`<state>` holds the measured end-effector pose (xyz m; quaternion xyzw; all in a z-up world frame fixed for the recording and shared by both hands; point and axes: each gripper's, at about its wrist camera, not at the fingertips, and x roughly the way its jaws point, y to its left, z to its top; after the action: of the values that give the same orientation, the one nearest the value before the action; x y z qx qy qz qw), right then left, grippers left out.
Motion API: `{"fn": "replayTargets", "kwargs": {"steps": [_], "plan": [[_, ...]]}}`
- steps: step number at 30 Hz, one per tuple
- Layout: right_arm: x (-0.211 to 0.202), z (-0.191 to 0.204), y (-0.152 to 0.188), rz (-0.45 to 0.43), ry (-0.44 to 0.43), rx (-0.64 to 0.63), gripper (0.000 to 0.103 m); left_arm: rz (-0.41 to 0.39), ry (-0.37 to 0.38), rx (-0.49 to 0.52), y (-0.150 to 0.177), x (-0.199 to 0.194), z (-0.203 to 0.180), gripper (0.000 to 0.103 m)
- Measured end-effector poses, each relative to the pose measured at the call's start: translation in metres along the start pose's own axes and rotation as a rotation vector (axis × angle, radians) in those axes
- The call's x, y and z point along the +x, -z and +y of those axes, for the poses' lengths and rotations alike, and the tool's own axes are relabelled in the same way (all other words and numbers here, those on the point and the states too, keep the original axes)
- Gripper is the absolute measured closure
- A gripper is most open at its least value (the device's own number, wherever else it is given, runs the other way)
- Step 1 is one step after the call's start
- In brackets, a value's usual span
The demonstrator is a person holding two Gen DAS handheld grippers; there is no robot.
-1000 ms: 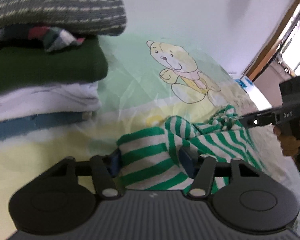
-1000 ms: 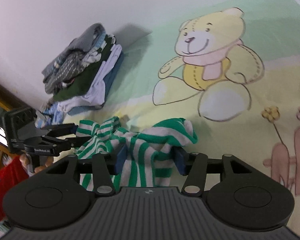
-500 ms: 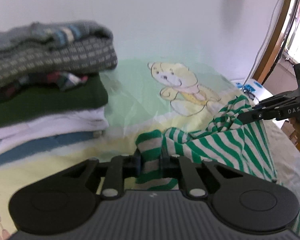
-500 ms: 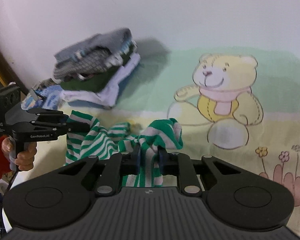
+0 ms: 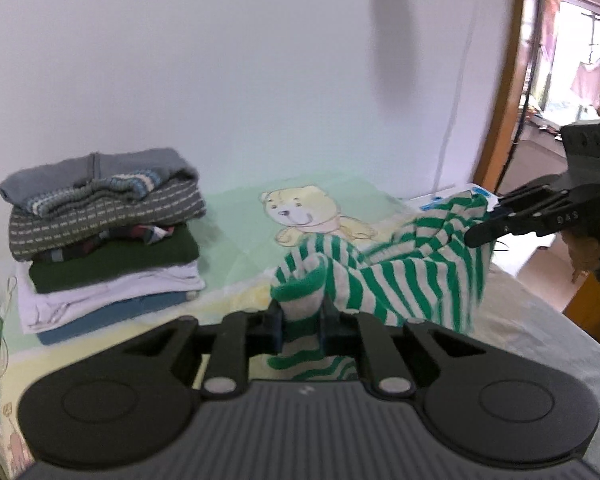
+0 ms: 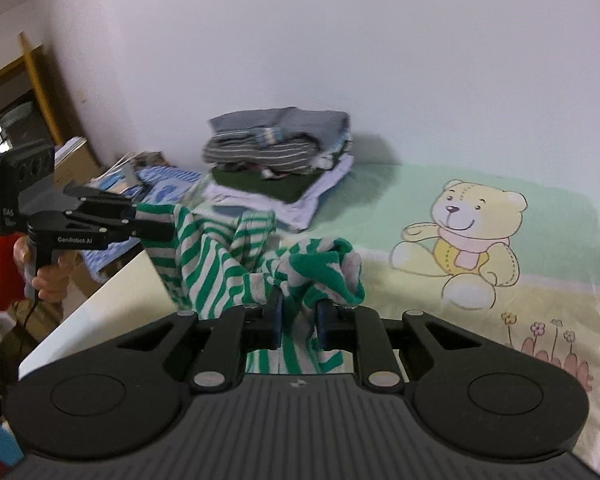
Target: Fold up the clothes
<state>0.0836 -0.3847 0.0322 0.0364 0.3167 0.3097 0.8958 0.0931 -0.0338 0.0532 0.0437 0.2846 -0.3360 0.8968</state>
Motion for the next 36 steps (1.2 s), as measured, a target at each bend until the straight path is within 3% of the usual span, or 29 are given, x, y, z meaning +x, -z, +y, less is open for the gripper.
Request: {"fn": "replayTargets", "kwargs": {"steps": [4, 10, 19, 22, 25, 28, 30, 32, 33, 34, 36], "plan": [[-0.023, 0.029, 0.020, 0.019, -0.009, -0.044, 0.086, 0.012, 0.015, 0.012, 0.020, -0.030, -0.022, 0.092], [-0.038, 0.068, 0.062, 0.103, 0.004, -0.126, 0.086, 0.106, 0.027, 0.025, 0.067, -0.060, -0.052, 0.092], [-0.020, 0.102, 0.128, 0.285, 0.057, -0.282, 0.088, 0.258, 0.053, 0.032, 0.136, -0.060, -0.078, 0.092], [-0.007, 0.105, 0.151, 0.369, 0.064, -0.328, 0.096, 0.281, 0.047, 0.079, 0.151, -0.057, -0.087, 0.091], [0.000, 0.110, 0.168, 0.398, 0.077, -0.355, 0.095, 0.300, 0.040, 0.087, 0.160, -0.051, -0.089, 0.091], [-0.013, 0.111, 0.155, 0.374, 0.055, -0.282, 0.094, 0.310, 0.025, 0.128, 0.158, -0.054, -0.092, 0.087], [-0.034, 0.116, 0.137, 0.309, 0.047, -0.238, 0.087, 0.310, 0.020, 0.150, 0.153, -0.063, -0.092, 0.085], [-0.054, 0.123, 0.120, 0.216, 0.042, -0.203, 0.064, 0.302, 0.012, 0.165, 0.146, -0.075, -0.090, 0.085], [-0.062, 0.126, 0.113, 0.163, 0.041, -0.186, 0.062, 0.288, 0.006, 0.169, 0.140, -0.083, -0.091, 0.083], [-0.061, 0.130, 0.108, 0.125, 0.053, -0.188, 0.061, 0.273, 0.001, 0.174, 0.135, -0.090, -0.092, 0.079], [-0.059, 0.137, 0.098, 0.051, 0.076, -0.192, 0.060, 0.221, -0.011, 0.195, 0.123, -0.097, -0.097, 0.061]]}}
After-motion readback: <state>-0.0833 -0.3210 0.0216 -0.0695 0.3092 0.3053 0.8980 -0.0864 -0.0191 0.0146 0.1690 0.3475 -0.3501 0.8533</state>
